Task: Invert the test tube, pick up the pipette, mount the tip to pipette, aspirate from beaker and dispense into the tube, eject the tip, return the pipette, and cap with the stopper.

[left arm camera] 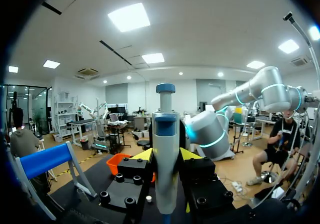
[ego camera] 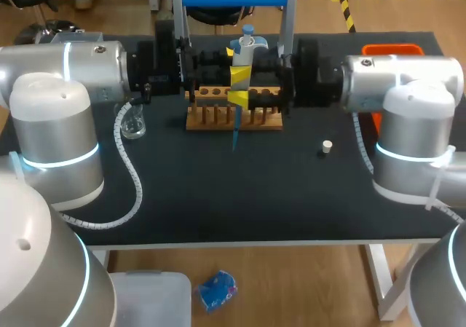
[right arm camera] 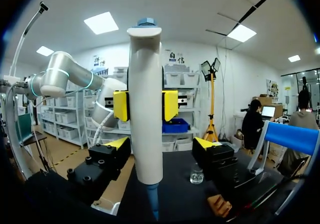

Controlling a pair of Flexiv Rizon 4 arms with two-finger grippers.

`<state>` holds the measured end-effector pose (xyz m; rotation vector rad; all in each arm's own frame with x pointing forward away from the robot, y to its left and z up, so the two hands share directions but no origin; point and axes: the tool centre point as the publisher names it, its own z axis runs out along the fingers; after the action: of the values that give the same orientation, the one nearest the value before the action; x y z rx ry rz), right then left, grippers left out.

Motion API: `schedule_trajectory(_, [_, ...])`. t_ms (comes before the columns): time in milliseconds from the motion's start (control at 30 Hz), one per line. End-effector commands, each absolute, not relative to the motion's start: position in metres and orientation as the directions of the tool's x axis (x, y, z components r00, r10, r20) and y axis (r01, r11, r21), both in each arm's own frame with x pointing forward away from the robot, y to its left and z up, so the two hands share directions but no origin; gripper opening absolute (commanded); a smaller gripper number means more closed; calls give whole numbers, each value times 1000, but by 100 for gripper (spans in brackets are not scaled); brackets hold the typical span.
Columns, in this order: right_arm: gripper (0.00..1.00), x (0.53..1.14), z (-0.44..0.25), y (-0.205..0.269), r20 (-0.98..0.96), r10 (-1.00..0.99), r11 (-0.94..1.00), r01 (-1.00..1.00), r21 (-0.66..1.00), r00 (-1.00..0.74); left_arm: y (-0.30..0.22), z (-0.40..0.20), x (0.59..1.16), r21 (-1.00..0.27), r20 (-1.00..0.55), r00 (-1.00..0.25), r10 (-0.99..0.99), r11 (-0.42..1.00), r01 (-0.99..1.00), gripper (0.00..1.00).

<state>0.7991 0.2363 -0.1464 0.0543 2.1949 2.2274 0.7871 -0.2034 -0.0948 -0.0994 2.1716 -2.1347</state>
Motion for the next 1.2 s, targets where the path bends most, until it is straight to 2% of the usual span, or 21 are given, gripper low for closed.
schedule_trajectory(33, [97, 800, -149, 239, 22, 36, -46, 21, 999, -999, -204, -95, 787, -1000, -23, -993, -116, 16, 21, 0])
schedule_trajectory(100, [100, 801, -148, 238, 23, 38, -57, 21, 998, -999, -204, -95, 787, -1000, -23, -993, -116, 16, 21, 0])
schedule_trajectory(233, [99, 801, -146, 239, 27, 42, -75, 24, 997, -999, -204, -95, 787, -1000, -23, -993, -116, 16, 21, 0])
schedule_trajectory(367, [67, 801, -144, 240, 26, 42, -86, 22, 996, -999, -204, -95, 787, -1000, -23, -993, -116, 16, 21, 0])
schedule_trajectory(400, [50, 801, -143, 240, 26, 41, -89, 22, 996, -999, -204, -95, 787, -1000, -23, -993, -116, 16, 21, 0])
schedule_trajectory(500, [44, 801, -143, 241, 24, 40, -91, 20, 996, -999, -204, -95, 787, -1000, -23, -993, -116, 16, 21, 0])
schedule_trajectory(633, [4, 801, -142, 242, 24, 41, -94, 20, 995, -999, -204, -95, 787, -1000, -23, -993, -116, 16, 21, 0])
schedule_trajectory(667, [0, 801, -143, 242, 24, 41, -95, 20, 995, -999, -204, -95, 787, -1000, -23, -993, -116, 16, 21, 0])
schedule_trajectory(1100, [0, 802, -146, 236, 10, 44, -56, 8, 998, -999, -204, -95, 787, -1000, -23, -993, -116, 16, 21, 0])
schedule_trajectory(1167, [0, 803, -146, 235, 8, 40, -43, 6, 999, -999, -204, -95, 787, -1000, -23, -993, -116, 16, 21, 100])
schedule_trajectory(1200, [0, 803, -147, 234, 9, 38, -38, 7, 999, -999, -204, -95, 787, -1000, -23, -993, -116, 16, 21, 100])
